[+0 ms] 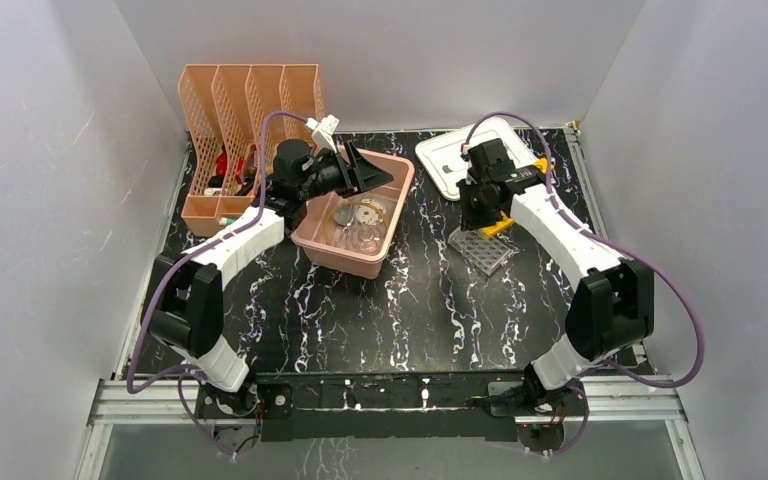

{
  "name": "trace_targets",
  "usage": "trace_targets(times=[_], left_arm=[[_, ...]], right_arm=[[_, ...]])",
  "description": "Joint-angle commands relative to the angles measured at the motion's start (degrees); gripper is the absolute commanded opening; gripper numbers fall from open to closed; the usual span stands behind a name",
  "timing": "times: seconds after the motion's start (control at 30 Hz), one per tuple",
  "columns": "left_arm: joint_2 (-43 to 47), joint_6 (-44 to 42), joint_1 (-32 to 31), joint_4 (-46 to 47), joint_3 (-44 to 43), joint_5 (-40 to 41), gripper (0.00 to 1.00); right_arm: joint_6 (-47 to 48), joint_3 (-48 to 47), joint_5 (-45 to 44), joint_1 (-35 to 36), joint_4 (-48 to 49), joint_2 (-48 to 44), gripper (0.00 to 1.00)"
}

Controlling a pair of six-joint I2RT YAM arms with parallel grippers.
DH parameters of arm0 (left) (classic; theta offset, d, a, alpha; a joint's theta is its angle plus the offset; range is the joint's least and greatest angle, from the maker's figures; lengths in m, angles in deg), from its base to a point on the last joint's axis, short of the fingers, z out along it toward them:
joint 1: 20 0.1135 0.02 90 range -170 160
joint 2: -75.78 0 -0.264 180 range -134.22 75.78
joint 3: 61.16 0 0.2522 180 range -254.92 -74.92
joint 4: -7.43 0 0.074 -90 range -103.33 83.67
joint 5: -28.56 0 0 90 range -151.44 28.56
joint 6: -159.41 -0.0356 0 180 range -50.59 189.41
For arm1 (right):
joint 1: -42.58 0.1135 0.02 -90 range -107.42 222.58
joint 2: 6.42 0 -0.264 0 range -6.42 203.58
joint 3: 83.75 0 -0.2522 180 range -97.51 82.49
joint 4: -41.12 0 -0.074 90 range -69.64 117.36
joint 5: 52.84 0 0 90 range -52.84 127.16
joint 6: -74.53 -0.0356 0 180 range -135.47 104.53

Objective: Organize the chemistry lab equipment

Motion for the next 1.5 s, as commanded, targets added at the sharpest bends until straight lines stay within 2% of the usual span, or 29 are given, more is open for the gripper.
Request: trace_targets(times=[0.0,0.63,1.47], left_arm=[[2.17,-1.8,-0.13,-1.13,0.64,0.06,0.56],[2.07,-3.13,-0.11,-2.03,0.18,0.25,0.57],[1.88,-4.0,-0.11,-2.05,1.5,0.64,0.57]], right_arm=[[0.8,-0.35,-3.56,0.68,3.97,1.65,0.05],[0.66,-2.48,-7.2,0.68,6.39,7.85,0.02],[0.9,-4.25,-6.72,1.4,6.46,12.24,0.02]])
